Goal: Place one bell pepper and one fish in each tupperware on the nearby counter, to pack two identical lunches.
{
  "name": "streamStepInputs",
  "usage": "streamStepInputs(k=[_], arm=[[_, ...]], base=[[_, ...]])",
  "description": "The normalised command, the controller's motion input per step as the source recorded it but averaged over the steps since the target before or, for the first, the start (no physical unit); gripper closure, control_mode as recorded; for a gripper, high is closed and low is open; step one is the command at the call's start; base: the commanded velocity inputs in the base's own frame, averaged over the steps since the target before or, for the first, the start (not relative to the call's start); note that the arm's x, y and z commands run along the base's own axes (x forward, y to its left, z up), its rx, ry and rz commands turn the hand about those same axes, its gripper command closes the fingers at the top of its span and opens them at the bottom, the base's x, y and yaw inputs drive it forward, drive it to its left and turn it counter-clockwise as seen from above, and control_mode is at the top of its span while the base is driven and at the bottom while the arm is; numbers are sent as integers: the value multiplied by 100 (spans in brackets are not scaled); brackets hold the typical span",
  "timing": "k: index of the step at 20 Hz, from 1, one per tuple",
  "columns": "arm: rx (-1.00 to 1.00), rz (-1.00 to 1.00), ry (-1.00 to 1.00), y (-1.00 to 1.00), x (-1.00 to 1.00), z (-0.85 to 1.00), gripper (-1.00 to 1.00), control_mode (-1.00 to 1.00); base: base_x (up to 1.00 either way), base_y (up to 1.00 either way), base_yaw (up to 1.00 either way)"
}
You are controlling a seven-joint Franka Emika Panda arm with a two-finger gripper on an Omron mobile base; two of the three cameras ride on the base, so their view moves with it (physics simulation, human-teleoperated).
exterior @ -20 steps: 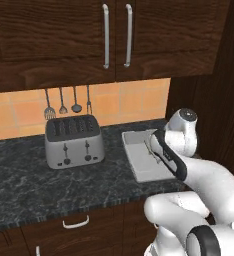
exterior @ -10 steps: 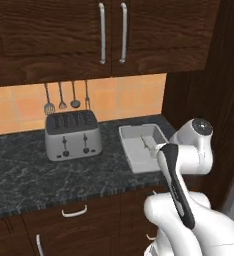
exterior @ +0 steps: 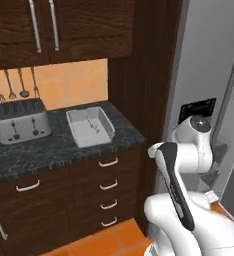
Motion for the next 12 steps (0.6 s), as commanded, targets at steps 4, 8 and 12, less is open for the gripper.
streamStepInputs(k=[4, 8, 12], arm=[[0, 0, 0, 0, 0, 0, -100, 100], [0, 0, 0, 0, 0, 0, -100, 100], [0, 0, 0, 0, 0, 0, -100, 100]], base=[[0, -98, -52], [15, -99, -45], [56, -79, -25]])
